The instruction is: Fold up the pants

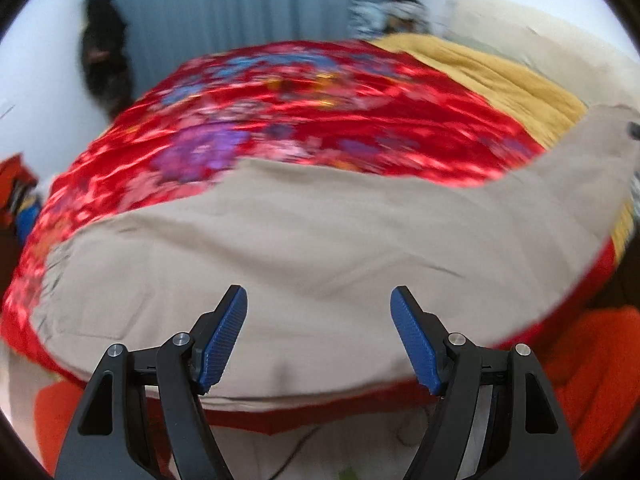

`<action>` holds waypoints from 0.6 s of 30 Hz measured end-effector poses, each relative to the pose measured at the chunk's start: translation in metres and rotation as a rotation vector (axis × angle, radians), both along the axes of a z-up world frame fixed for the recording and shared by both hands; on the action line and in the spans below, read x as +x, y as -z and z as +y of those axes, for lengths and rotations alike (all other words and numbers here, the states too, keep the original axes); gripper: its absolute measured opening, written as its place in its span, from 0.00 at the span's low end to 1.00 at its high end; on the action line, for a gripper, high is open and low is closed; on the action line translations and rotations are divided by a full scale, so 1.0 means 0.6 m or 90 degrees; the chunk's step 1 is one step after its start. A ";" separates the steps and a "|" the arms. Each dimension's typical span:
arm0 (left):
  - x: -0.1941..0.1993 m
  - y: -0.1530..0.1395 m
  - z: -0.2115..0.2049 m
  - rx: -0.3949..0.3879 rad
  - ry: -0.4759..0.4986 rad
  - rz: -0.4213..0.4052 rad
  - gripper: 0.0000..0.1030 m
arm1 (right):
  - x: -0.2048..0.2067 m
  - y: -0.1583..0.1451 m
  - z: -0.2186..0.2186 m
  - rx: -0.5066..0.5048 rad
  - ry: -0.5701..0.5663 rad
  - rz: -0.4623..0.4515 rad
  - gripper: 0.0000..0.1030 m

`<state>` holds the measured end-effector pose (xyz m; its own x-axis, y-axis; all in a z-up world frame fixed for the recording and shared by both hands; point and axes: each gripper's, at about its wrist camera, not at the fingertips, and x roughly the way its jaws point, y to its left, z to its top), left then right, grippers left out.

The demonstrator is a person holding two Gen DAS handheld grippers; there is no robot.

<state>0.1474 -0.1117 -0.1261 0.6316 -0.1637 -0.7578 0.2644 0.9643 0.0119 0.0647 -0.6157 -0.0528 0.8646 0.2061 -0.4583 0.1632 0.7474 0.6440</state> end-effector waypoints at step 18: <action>-0.005 0.038 0.253 -0.077 -0.267 0.018 0.74 | 0.147 0.042 0.562 -0.067 -0.337 -0.018 0.09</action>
<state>0.1442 0.0401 -0.1489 0.6412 0.0136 -0.7673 -0.1514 0.9824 -0.1092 0.1531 -0.2788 -0.0779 0.6674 0.5708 -0.4782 -0.2692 0.7837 0.5597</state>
